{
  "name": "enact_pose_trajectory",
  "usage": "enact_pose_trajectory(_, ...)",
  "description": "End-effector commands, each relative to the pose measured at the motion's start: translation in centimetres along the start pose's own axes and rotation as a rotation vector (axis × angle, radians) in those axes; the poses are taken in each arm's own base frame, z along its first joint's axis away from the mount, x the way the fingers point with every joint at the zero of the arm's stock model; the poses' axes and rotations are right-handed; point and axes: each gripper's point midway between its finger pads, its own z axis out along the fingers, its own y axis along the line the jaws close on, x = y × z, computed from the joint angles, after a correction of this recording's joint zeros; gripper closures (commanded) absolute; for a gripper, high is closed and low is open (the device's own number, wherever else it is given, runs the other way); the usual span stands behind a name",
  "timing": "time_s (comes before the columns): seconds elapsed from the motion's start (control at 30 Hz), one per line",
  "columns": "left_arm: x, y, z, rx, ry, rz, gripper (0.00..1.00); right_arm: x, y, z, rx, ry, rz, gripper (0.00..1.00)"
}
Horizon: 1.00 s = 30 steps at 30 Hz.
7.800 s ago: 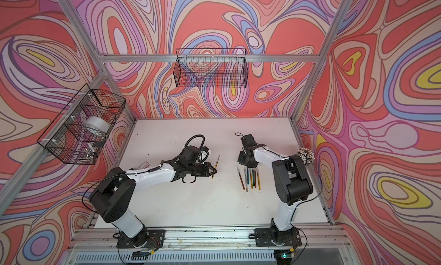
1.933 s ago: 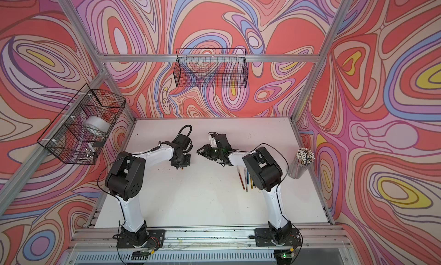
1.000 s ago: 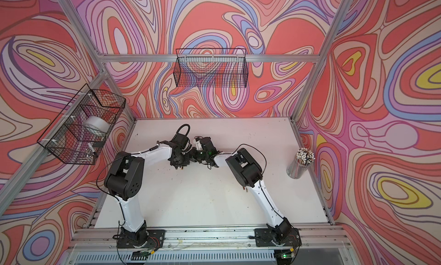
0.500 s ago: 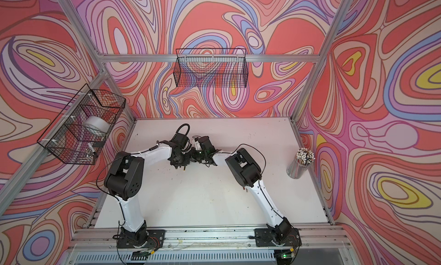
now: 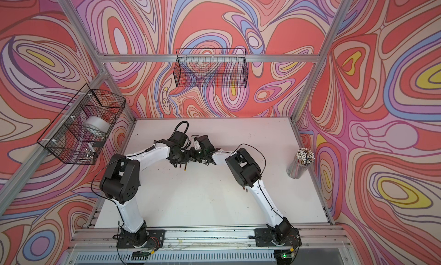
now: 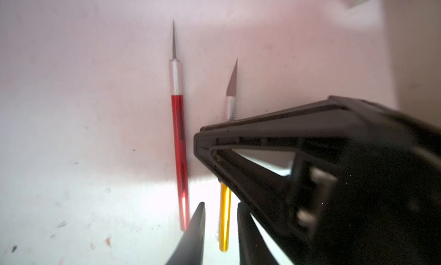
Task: Remove protective caps from carving knives
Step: Place the carving knife at the center of the board, then pick up the carving knife from the center of the board.
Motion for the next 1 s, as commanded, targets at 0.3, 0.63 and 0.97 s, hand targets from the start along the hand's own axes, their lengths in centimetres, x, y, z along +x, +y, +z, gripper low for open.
enact_pose_trajectory(0.3, 3.3, -1.4, -5.3, 0.087, -0.056, -0.007, 0.73, -0.9, 5.8, -4.6, -0.022, -0.034, -0.204, 0.90)
enact_pose_trajectory(0.63, 6.9, -6.3, -7.4, 0.244, -0.068, -0.049, 0.72, 0.6, 3.1, -12.4, 0.289, -0.058, -0.313, 0.85)
enact_pose_trajectory(0.97, 8.2, -10.0, -8.1, 0.364, -0.109, 0.032, 0.71, 4.0, -1.2, -22.4, 0.681, -0.018, -0.387, 0.73)
